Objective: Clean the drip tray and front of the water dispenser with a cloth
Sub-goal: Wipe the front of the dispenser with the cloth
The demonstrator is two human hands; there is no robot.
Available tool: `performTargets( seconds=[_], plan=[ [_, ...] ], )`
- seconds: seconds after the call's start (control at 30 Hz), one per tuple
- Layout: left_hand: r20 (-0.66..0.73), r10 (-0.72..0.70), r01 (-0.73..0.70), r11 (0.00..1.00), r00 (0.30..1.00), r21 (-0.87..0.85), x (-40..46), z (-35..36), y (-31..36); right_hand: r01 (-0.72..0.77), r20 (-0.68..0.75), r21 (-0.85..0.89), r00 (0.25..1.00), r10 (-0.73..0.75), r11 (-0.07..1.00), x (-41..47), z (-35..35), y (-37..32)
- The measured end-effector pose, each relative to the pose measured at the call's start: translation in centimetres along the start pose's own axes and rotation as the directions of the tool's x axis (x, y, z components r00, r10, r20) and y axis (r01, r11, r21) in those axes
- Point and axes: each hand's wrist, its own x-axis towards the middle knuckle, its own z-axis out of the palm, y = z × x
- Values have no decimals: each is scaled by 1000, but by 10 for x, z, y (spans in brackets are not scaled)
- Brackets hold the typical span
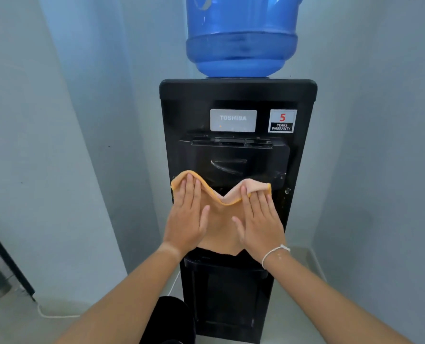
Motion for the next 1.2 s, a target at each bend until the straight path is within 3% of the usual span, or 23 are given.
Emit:
performTargets(
  seconds=[0.2,0.33,0.43,0.63,0.8,0.87,1.03,1.1,1.2],
  plan=[
    [-171,-9,-28,977,985,-212,28,-14,-7,-42,-225,40,973,50,998,58,-15,-23],
    [-130,-13,-29,947,991,-321,16,-5,-16,80,-142,-33,986,-84,996,50,-2,-52],
    [-117,3,-43,937,993,-345,6,5,-20,41,-62,-14,997,-42,999,14,12,-38],
    [-172,11,-79,916,985,-394,17,0,-26,-71,-251,95,963,93,993,69,-12,-42],
    [-99,36,-76,895,994,-439,9,-4,-35,49,-65,-107,996,-57,993,40,7,-67],
    [-71,68,-90,919,995,-383,3,-1,-37,41,-22,-59,999,-42,997,17,14,-54],
    [-146,68,-109,950,987,-293,10,-8,-29,-59,-152,71,986,70,996,47,-7,-44],
    [-168,60,-114,934,984,-338,16,-10,-28,-19,-159,85,987,32,996,67,-15,-59],
    [-158,50,-105,926,986,-364,17,-13,-30,102,-50,80,994,-98,992,60,-2,-74]
  ],
)
